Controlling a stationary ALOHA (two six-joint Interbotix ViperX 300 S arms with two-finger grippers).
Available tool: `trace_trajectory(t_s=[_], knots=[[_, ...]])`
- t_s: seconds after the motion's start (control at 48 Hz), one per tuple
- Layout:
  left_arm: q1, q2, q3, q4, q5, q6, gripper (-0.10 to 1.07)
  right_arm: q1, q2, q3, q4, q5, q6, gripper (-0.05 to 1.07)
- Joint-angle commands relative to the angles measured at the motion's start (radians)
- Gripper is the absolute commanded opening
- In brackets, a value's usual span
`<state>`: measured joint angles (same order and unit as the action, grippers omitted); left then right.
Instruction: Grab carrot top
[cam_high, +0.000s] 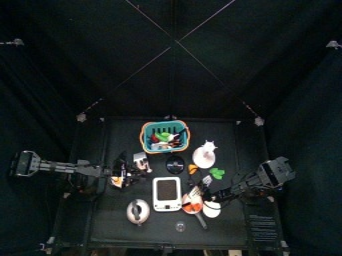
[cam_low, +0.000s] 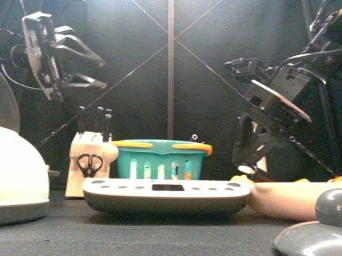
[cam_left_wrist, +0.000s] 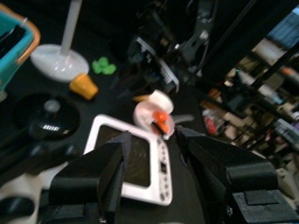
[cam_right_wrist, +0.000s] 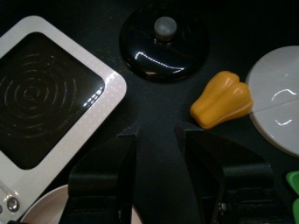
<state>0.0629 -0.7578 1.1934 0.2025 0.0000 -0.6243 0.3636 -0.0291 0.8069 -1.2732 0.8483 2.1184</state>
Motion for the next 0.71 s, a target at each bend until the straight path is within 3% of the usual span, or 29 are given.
trace_trajectory(t_s=[0.0, 0.167, 0.292, 0.396, 0.479, 0.562, 0.688], knots=[[0.003, -0.035, -0.026, 0.026, 0.198, 0.002, 0.83, -0.002, -0.032, -0.008, -0.008, 0.018, -0.002, 0.76], [-0.002, -0.046, -0.041, 0.06, 0.526, 0.005, 0.83, -0.002, -0.032, 0.0, -0.017, 0.018, -0.002, 0.75], [-0.002, -0.043, -0.043, -0.02, 0.721, 0.005, 0.82, -0.011, -0.032, 0.002, -0.021, 0.018, -0.002, 0.75], [-0.003, -0.032, -0.044, -0.143, 0.756, 0.005, 0.82, -0.02, -0.028, 0.002, -0.029, 0.017, 0.0, 0.75], [-0.003, 0.038, -0.044, -0.215, 0.753, 0.005, 0.82, -0.023, -0.017, -0.002, -0.029, 0.015, 0.0, 0.75], [0.003, 0.103, -0.051, -0.206, 0.761, 0.003, 0.82, -0.023, -0.014, -0.003, -0.031, 0.012, 0.0, 0.75], [0.034, 0.107, -0.054, -0.164, 0.761, -0.005, 0.82, -0.023, -0.011, -0.003, -0.031, 0.003, 0.0, 0.75]])
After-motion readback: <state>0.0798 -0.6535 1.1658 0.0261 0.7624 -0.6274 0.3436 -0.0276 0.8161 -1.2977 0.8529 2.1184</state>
